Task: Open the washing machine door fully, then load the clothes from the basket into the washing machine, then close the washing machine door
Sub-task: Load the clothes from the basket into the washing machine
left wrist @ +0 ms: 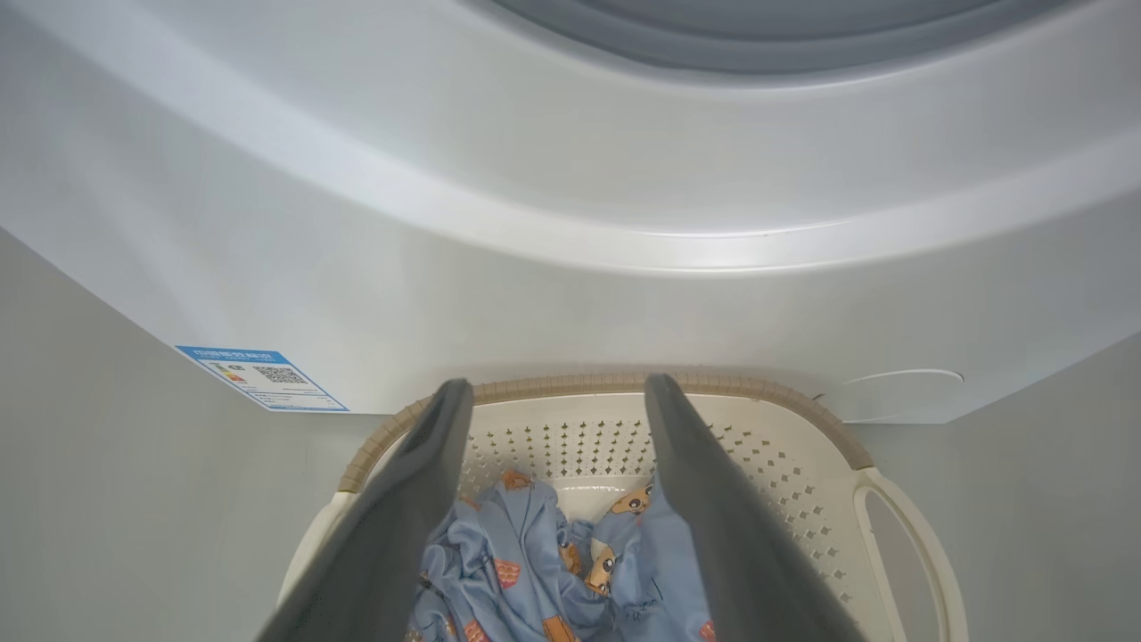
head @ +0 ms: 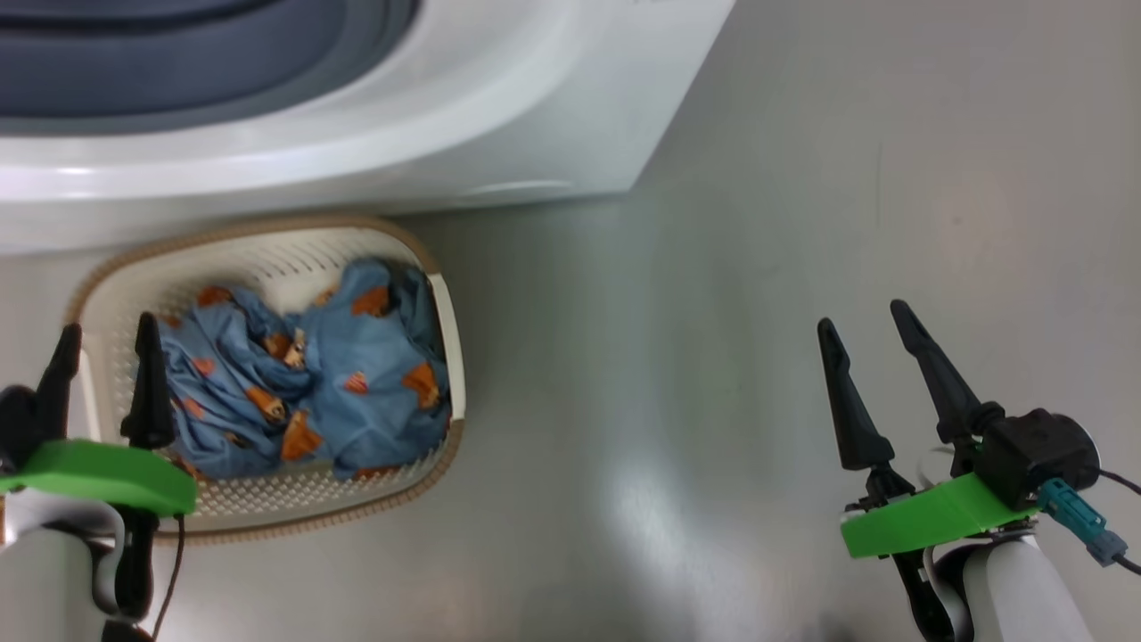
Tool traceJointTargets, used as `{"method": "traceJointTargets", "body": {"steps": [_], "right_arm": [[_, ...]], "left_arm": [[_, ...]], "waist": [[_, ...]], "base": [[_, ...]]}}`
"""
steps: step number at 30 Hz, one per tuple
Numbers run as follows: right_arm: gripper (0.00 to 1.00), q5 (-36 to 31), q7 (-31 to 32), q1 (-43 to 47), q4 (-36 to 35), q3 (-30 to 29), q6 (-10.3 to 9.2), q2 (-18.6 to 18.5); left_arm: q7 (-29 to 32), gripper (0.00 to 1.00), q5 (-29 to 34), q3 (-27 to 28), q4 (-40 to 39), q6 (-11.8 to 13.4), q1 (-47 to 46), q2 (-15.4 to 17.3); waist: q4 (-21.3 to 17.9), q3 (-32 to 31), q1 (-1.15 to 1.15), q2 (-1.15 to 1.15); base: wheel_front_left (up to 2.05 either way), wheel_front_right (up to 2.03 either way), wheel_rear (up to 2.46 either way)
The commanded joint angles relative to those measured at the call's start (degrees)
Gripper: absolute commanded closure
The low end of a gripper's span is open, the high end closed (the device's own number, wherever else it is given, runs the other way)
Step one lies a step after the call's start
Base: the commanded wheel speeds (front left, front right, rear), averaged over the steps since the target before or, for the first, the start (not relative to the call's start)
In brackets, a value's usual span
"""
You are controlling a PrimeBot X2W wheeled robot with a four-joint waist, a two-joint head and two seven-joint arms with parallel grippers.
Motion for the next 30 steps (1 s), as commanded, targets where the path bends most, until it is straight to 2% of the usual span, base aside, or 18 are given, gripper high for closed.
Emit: {"method": "traceJointTargets", "body": {"steps": [1,19,30], "right_arm": [[0.00,0.2,-0.7,0.0,-1.5,1.8,0.09,0.1],[0.00,2.8,-0.7,-2.1,-2.8,3.8,0.09,0.1],[0.00,4.2,-0.7,-2.5,-3.6,4.6,0.09,0.1]], "left_arm": [[-0.4,0.00,-0.5,1.1,0.5,-0.1,-0.9,2.9],[1.0,0.00,-9.7,-8.3,20.8,-0.1,-11.4,12.3],[4.6,0.00,-12.9,-10.6,29.4,-0.1,-15.8,16.2]], "waist": [[-1.0,4.1,0.00,0.00],[-5.9,12.5,0.00,0.00],[-7.7,16.2,0.00,0.00]], "base": [[0.00,0.00,0.00],[0.00,0.00,0.00],[0.00,0.00,0.00]]}}
